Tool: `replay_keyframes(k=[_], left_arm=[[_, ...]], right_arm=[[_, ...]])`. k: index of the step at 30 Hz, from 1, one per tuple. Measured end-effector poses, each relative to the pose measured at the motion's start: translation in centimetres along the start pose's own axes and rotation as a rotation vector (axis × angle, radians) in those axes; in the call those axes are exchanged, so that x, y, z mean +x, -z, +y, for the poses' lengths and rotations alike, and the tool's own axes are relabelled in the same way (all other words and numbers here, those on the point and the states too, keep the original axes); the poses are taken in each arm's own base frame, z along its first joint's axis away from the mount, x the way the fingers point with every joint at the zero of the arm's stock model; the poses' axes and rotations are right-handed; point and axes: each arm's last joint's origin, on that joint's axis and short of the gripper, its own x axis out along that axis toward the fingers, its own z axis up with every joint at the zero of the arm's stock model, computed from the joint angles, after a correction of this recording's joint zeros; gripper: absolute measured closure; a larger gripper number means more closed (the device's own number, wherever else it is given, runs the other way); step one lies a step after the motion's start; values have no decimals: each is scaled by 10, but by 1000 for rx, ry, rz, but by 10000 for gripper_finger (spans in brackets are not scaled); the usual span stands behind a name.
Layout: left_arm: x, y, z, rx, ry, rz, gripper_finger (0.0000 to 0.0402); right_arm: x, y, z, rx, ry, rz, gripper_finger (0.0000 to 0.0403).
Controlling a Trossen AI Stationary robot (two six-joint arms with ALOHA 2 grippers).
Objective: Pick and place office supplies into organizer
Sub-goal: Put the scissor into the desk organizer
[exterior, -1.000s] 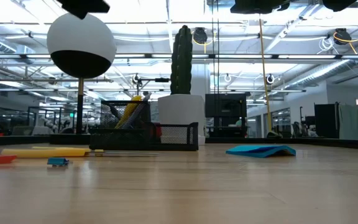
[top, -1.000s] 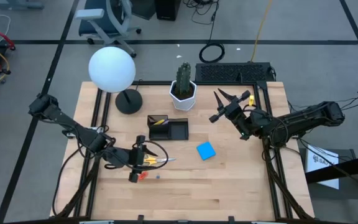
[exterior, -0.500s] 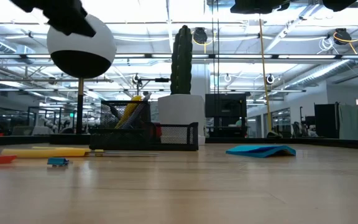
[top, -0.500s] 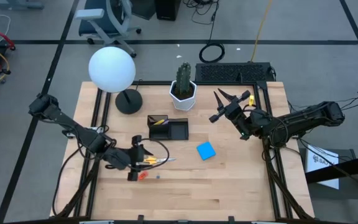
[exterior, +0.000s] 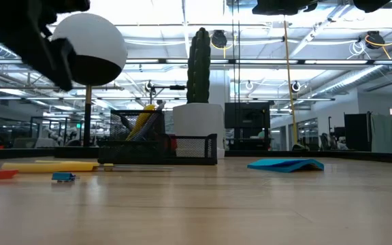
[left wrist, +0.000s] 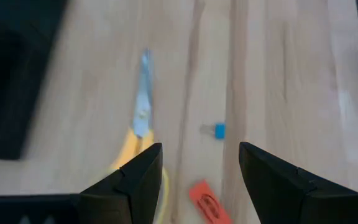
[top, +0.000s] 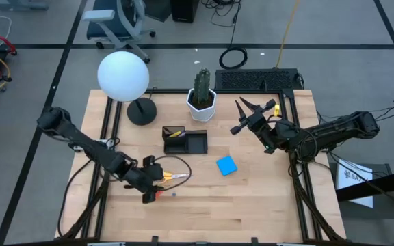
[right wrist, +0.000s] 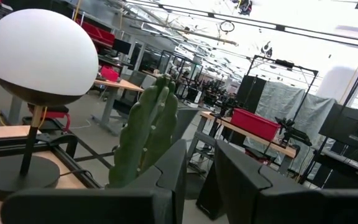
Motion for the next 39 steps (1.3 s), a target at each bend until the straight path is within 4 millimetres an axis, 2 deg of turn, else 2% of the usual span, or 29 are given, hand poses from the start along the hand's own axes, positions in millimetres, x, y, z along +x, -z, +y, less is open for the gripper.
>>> replay_keyframes(k=[7,14,30,39], left_arm=[[25,16,0,-41,-31,203,183],[28,27,5,-80,-90,324,183],[27,31,9,60,-110,370,183],[44,36,8,114,-130,416,183]], right_arm=[[0,0,0,0,0,0,329],[0,0,0,0,0,0,328],[0,0,0,0,0,0,329],[0,0,0,0,0,0,329]])
